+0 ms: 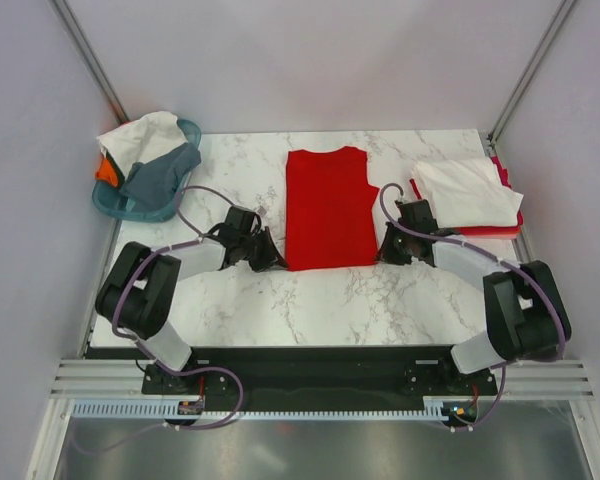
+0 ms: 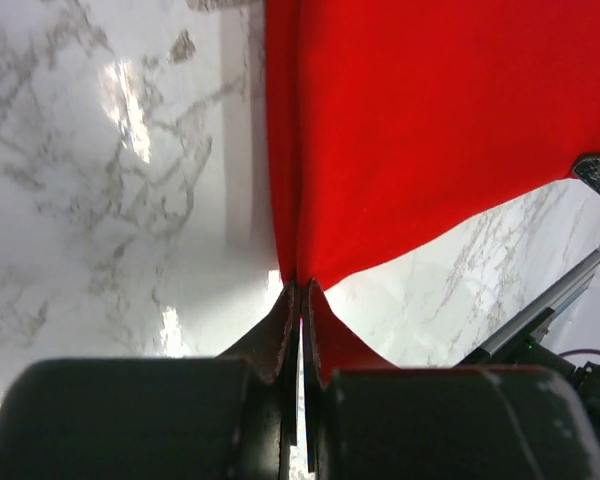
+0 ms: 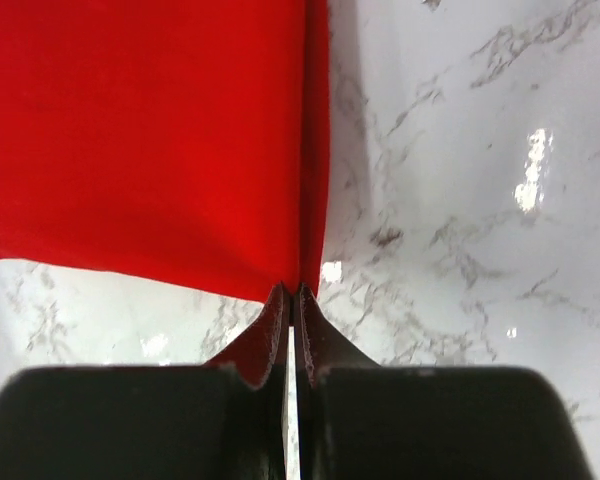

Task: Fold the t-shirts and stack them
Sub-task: Fold the tshirt

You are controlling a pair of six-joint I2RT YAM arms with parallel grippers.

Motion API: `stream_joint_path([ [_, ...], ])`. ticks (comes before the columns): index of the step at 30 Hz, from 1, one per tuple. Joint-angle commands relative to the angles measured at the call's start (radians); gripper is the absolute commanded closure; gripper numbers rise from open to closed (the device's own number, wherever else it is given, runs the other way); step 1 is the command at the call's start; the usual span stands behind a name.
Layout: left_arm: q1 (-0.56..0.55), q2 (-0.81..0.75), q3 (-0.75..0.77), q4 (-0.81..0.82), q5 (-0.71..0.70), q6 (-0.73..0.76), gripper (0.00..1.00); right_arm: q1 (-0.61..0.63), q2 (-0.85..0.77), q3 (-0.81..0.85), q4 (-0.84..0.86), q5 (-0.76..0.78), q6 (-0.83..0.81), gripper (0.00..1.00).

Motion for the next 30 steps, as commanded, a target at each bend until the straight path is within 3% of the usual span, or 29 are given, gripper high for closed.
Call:
stream_joint_path([
  [1,-0.007,-0.1,-0.048,0.038,0.019,-0.016,0.98,0.006,-0.131,-0.039,0.005,-0.027,-0.001,1.0],
  [10,-0.019,-0.322,-0.194,-0.006,0.057,-0.036,0.98,0.025,-0.344,-0.118,-0.079,-0.07,0.011,1.0],
  [20,-0.019,-0.554,-0.129,-0.213,0.115,-0.043,0.98,0.026,-0.505,0.0,-0.238,-0.079,0.001,1.0],
  [25,-0.016,-0.611,-0.062,-0.278,0.123,-0.046,0.98,0.026,-0.505,0.069,-0.274,-0.048,-0.01,1.0],
  [30,-0.004,-0.548,0.016,-0.304,0.125,-0.034,0.98,0.025,-0.423,0.168,-0.286,-0.015,-0.029,1.0],
])
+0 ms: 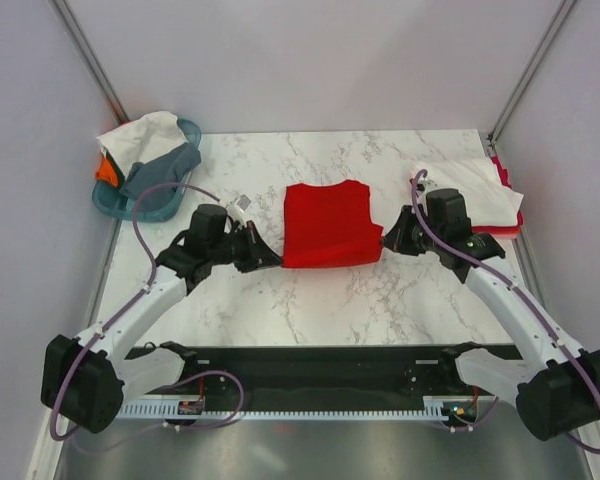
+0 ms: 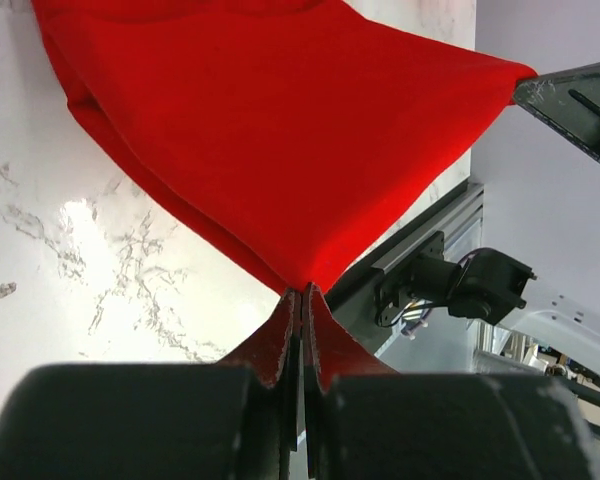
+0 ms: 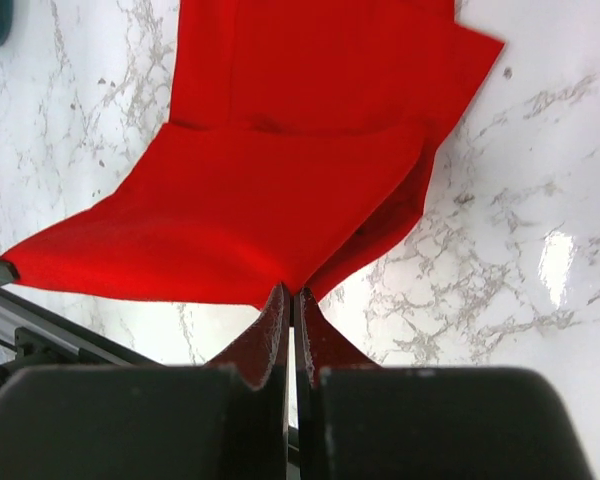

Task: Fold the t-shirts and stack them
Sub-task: Fold the tshirt

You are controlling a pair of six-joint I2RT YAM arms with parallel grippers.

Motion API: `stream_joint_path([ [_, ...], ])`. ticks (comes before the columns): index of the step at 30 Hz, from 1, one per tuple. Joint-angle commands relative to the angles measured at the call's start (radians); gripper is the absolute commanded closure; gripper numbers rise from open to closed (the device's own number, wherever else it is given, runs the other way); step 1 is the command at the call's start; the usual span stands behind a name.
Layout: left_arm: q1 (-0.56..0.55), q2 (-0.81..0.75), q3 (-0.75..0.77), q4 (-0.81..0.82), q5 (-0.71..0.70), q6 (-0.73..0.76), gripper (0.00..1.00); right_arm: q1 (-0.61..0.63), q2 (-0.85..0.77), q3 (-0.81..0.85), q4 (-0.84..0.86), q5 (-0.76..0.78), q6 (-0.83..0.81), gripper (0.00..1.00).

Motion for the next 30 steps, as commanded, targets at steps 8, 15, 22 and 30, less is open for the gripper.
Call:
stream_joint_path([
  [8,0.063,0.184,0.247,-0.059,0.033,0.027,0.98,-0.014,0.235,0.261,-0.011,0.097,-0.047,1.0],
  [15,0.121,0.345,0.408,-0.063,0.05,0.047,0.98,-0.035,0.369,0.371,-0.005,0.119,-0.047,1.0],
  [22,0.175,0.498,0.534,-0.065,0.101,0.053,0.98,-0.057,0.524,0.517,-0.004,0.122,-0.042,1.0],
  [30,0.19,0.671,0.69,-0.066,0.038,0.037,0.98,-0.065,0.703,0.662,-0.001,0.14,-0.019,1.0],
])
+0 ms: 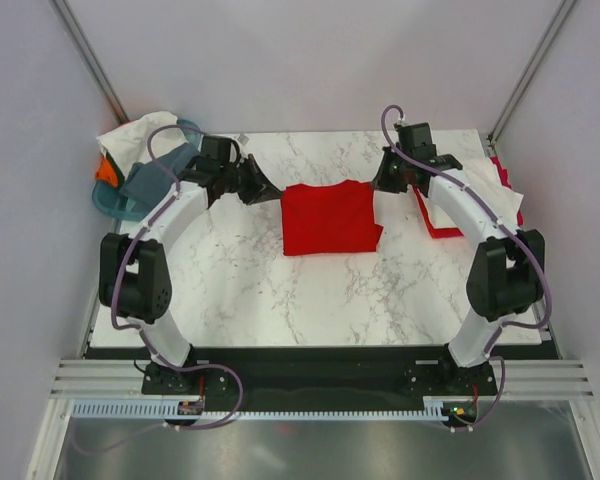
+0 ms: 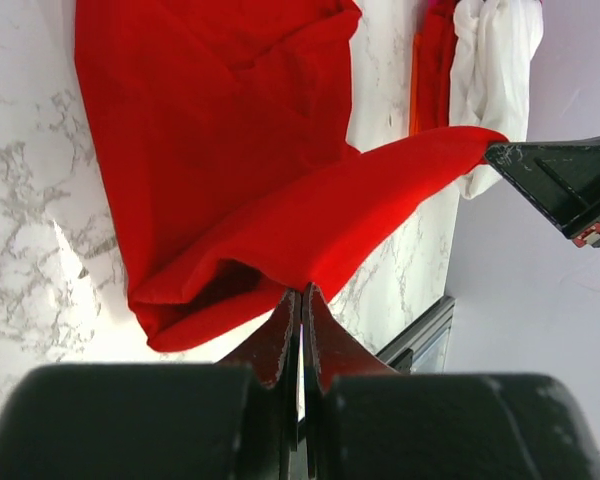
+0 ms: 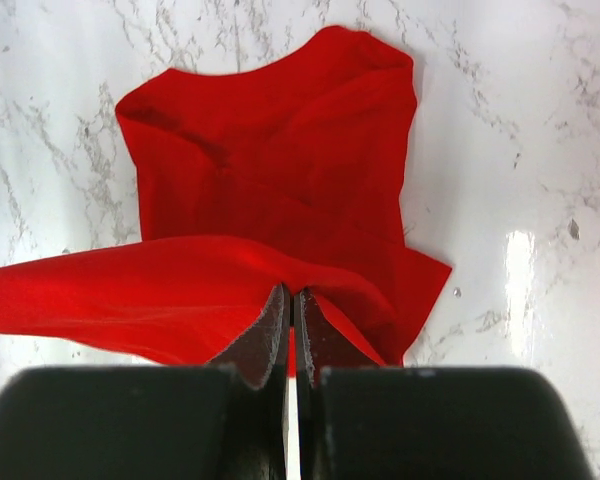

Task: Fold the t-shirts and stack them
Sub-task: Fold the tshirt

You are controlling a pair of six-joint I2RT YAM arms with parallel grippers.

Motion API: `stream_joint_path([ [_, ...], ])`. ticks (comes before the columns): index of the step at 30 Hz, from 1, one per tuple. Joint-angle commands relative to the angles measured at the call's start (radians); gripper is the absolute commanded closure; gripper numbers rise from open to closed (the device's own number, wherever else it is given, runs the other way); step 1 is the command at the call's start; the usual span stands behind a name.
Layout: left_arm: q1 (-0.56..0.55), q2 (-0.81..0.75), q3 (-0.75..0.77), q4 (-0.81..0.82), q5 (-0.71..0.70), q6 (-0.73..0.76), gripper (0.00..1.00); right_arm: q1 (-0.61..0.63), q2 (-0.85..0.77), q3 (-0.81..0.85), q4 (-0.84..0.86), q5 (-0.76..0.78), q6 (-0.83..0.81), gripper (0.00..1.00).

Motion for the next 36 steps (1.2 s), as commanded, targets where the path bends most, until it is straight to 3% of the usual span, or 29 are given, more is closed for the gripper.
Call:
stream_joint_path([
  [1,0.008,0.08,0.105,0.001,-0.02,0.015,0.98,-0.011,0.074,0.084,0.017,0.033,0.007,1.0],
  [9,0.022,0.296,0.296,-0.004,-0.016,-0.002,0.98,-0.043,0.243,0.222,0.035,0.004,0.014,0.98],
  [14,0.034,0.439,0.411,-0.005,-0.028,-0.005,0.97,-0.077,0.381,0.297,0.06,-0.03,0.028,0.91],
  [15,0.037,0.507,0.472,-0.005,-0.011,-0.006,0.93,-0.08,0.417,0.314,0.08,-0.06,0.036,0.87],
  [16,0.039,0.54,0.508,-0.005,0.007,0.0,0.87,-0.084,0.436,0.322,0.095,-0.076,0.042,0.7],
  [17,0.039,0.577,0.57,-0.004,0.021,0.003,0.74,-0.09,0.453,0.328,0.109,-0.086,0.055,0.54],
  [18,0.042,0.62,0.591,-0.005,0.026,0.003,0.46,-0.091,0.467,0.338,0.126,-0.085,0.062,0.42],
  [19,0.04,0.631,0.603,-0.005,0.018,0.012,0.24,-0.091,0.485,0.339,0.135,-0.088,0.063,0.25],
  [21,0.04,0.626,0.6,-0.001,-0.02,0.026,0.05,-0.098,0.484,0.299,0.182,-0.099,0.065,0.22],
  [29,0.036,0.478,0.38,0.102,-0.043,0.086,0.09,-0.112,0.448,0.145,0.331,-0.177,0.069,0.34],
  [36,0.036,0.444,0.237,0.219,-0.01,0.064,0.23,-0.112,0.5,0.142,0.347,-0.177,0.062,0.44],
])
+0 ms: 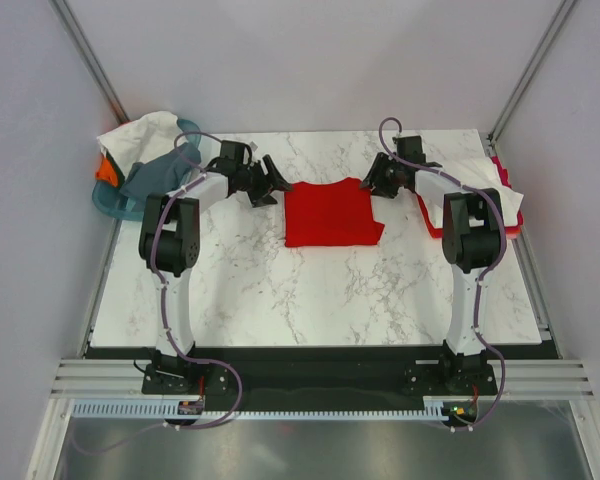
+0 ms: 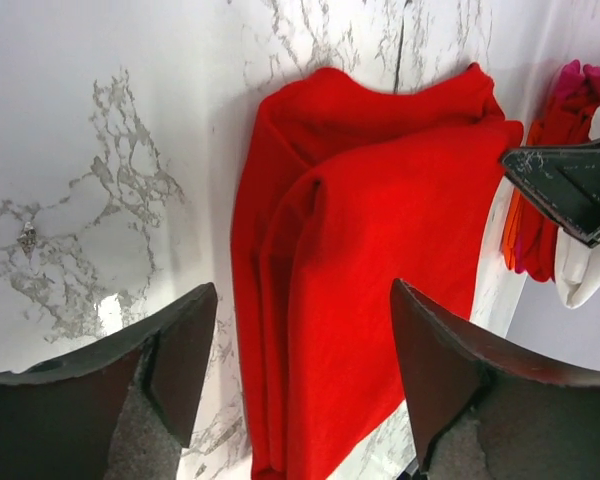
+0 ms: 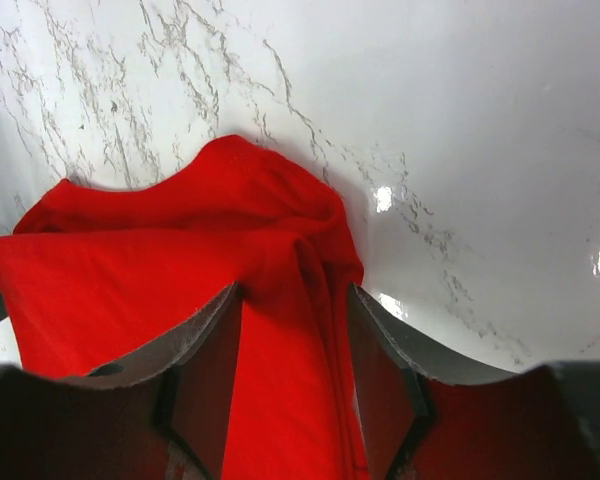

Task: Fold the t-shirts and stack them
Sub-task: Fold the tshirt, then neatly place the folded tshirt to the corner

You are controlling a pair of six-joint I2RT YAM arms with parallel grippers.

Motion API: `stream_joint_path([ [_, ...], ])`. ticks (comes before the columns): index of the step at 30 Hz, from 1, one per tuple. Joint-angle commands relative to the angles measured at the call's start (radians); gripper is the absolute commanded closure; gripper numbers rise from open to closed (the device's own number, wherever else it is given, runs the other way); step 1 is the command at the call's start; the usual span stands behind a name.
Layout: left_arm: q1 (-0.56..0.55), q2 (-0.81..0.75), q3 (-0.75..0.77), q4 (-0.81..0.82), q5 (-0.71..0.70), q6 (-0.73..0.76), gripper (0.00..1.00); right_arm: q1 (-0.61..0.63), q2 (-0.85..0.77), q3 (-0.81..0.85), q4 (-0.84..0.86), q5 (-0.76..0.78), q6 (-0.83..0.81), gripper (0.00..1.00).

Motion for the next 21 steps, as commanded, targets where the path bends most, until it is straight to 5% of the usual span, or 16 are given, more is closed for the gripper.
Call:
stream_joint_path([
  [1,-0.001,-0.055,-0.057,0.135,0.023,0.015,0.25,-0.001,0.019,0.001,0.058,-0.015,-0.003,0.47],
  [11,-0.01,-0.007,-0.078,0.179,0.029,-0.005,0.36,-0.023,0.086,0.004,0.056,0.03,0.015,0.55],
  [15,-0.016,0.01,-0.068,0.184,0.021,-0.013,0.36,-0.024,0.085,-0.002,0.055,0.042,0.006,0.42],
  [21,-0.037,0.025,-0.058,0.187,-0.009,-0.009,0.38,-0.024,0.057,-0.002,0.044,0.076,-0.021,0.44],
])
